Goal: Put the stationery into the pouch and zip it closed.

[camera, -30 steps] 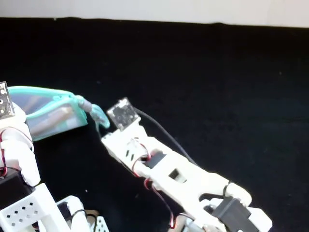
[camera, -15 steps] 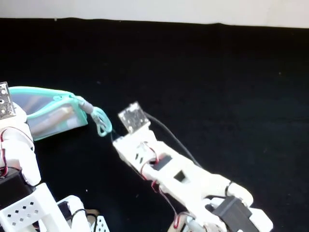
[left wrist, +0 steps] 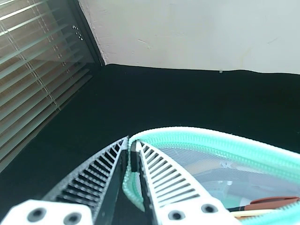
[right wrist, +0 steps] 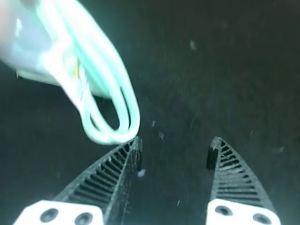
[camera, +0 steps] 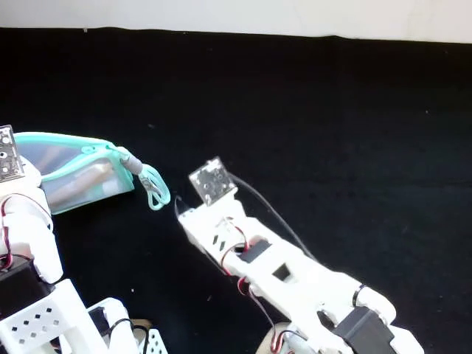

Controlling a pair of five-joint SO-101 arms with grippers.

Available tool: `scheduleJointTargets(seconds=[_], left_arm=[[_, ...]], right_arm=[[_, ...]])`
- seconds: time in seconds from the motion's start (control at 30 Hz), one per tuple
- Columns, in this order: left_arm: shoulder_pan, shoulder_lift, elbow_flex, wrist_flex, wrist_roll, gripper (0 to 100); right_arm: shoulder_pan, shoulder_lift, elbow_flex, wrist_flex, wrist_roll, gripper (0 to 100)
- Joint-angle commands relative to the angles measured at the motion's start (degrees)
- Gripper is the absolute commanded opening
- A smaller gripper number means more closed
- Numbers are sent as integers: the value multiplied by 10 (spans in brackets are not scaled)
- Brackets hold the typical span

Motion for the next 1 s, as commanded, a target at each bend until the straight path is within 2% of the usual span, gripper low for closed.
scheduleJointTargets(seconds=[0.0, 0.33, 0.6, 0.97], left_arm=[[11, 12, 23, 4, 7, 7], [11, 12, 24, 4, 6, 7], [11, 12, 24, 3, 5, 7], [11, 12, 25, 4, 5, 7]], right_arm=[[7, -17, -51, -11, 1, 235], [-7, 61, -110, -11, -40, 235], [-69, 61, -104, -7, -40, 235], [-94, 60, -87, -6, -65, 235]])
